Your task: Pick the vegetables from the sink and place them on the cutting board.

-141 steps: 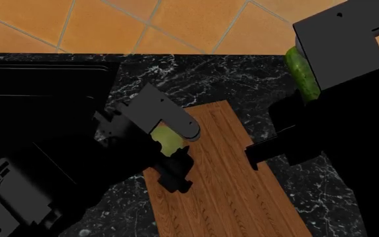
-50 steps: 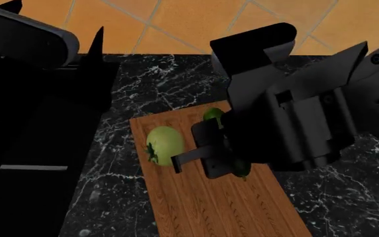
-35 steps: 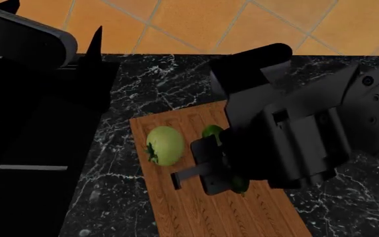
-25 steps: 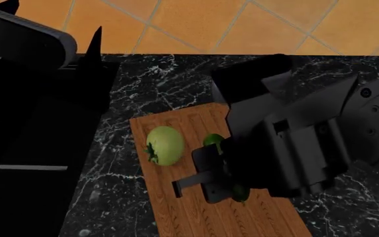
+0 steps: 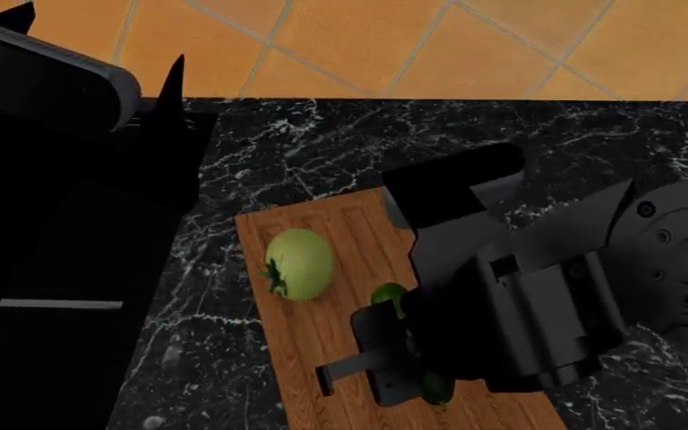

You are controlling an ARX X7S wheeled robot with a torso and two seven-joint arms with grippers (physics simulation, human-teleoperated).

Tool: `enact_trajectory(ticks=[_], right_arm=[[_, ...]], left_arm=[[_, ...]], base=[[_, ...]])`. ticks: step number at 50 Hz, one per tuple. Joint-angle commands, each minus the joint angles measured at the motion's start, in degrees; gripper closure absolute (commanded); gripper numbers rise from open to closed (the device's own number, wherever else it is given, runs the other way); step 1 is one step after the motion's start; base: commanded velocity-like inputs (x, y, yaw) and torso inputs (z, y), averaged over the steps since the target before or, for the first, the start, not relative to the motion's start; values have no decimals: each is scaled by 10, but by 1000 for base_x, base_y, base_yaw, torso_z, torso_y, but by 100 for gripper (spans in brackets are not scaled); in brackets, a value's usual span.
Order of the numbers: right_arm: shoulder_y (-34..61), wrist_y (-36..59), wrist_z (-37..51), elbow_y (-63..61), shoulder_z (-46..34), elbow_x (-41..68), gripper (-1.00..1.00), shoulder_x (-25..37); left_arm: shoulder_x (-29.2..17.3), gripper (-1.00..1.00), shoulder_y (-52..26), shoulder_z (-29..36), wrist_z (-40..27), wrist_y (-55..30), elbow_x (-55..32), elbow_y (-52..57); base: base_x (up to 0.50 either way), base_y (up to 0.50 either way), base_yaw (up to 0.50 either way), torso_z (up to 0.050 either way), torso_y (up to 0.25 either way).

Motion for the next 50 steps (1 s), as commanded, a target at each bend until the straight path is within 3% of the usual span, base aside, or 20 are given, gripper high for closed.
enact_trajectory(ticks=[1,37,38,50], right_arm=[[-10,11,-18,-1,6,-19,100,-10],[-14,22,-18,-4,-22,-15,100,-11],[-10,22,-18,-2,-21,-14,-100,-12],[-1,21,-22,4,-23,-16,-100,-11]], left_arm=[[15,-100,-17,-22,15,-5,-10,-28],[5,-100,-11,-21,8,0,-18,-25],[5,-100,-12,-21,8,-2,-19,-24],[3,-100,-13,-23,5,-3,-24,-23]], base=[[0,0,0,0,0],[0,0,0,0,0],[0,0,0,0,0],[0,0,0,0,0]])
